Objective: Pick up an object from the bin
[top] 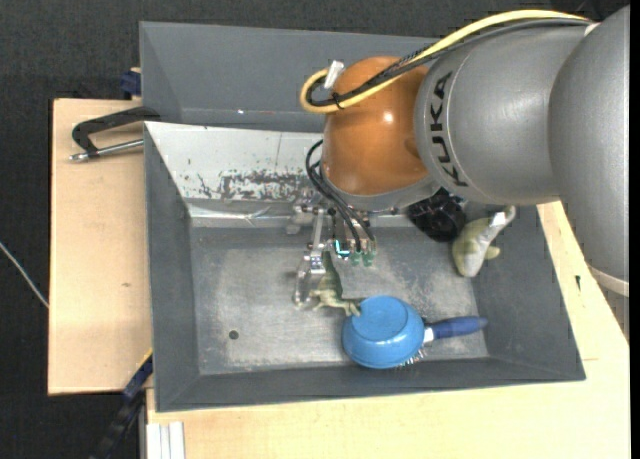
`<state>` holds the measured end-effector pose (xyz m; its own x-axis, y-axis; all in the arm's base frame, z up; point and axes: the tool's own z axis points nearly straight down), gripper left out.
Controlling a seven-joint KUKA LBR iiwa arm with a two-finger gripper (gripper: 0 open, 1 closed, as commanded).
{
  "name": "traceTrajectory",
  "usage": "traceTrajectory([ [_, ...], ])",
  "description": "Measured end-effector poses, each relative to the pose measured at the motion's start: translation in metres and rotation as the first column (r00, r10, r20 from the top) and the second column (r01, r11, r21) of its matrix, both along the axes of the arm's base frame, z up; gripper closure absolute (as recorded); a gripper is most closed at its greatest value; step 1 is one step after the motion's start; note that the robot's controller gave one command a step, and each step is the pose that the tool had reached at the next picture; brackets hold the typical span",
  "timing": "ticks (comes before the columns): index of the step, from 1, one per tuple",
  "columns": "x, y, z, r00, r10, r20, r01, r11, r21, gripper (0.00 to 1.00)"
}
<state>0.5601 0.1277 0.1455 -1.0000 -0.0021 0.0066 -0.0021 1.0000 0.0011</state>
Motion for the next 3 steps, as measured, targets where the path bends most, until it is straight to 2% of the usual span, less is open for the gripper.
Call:
traceTrajectory([
  [1,-0.023,-0.061,-0.069,0.990,0.143,0.002,-0.143,0.990,-0.002,0.00],
  [2,-0.022,-0.058,-0.066,0.989,0.146,0.007,-0.146,0.989,0.001,1.00],
  [3,-0.054,-0.061,0.085,0.919,0.395,0.018,-0.395,0.919,-0.003,1.00],
])
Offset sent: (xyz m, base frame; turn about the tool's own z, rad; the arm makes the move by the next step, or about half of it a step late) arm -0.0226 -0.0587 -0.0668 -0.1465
